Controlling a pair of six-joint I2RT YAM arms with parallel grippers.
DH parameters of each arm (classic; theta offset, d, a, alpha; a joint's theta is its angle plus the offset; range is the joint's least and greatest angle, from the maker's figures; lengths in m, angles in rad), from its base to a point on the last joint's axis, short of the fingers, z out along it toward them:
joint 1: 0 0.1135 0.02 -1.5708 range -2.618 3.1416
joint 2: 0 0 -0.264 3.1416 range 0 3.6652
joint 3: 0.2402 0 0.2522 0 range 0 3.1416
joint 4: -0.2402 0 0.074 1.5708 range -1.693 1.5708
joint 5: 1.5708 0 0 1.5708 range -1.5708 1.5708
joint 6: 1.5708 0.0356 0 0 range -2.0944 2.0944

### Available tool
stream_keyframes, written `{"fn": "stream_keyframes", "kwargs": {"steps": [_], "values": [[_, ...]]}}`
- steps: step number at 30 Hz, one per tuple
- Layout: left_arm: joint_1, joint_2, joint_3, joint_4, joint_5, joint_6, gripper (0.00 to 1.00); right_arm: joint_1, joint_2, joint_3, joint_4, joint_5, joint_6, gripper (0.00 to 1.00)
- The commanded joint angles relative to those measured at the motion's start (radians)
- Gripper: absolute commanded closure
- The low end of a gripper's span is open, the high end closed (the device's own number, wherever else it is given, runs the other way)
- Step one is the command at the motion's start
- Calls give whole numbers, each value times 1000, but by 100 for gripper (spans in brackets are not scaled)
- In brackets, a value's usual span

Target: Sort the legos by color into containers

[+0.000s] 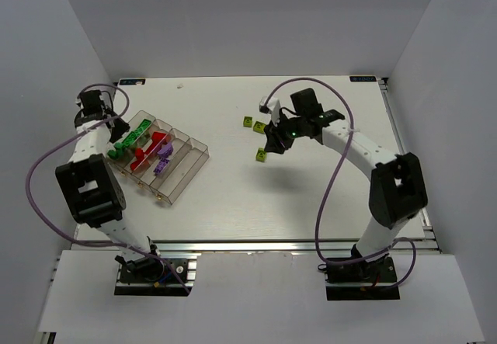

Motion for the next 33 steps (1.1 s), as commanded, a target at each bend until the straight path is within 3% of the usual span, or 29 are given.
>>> {"fn": "stream_keyframes", "kwargs": {"steps": [1,2,3,4,6,7,8,18,26,30,33], "values": [[3,-191,-54,43,225,18,62,-1,110,144,-51,57,233,53],[1,-230,-92,61,324,6,70,2,142,179,-82,68,262,53],[1,-270,-138,110,371,-11,71,6,170,210,-108,88,298,51],[1,-352,-240,140,412,-46,71,12,223,263,-161,108,283,42],[-6,-437,-341,193,498,-82,62,37,282,303,-200,142,222,30],[-14,-515,-426,204,526,-105,51,48,294,320,-208,183,154,23],[-16,-552,-464,204,526,-116,48,51,308,326,-208,198,126,20],[-28,-856,-677,68,589,-113,46,68,458,419,-242,330,6,19],[-28,-948,-737,33,586,-139,46,98,500,458,-249,344,-30,19],[-28,-953,-709,11,577,-133,45,88,506,507,-317,360,80,25],[-28,-959,-699,11,569,-140,45,86,469,500,-375,338,276,29]]}}
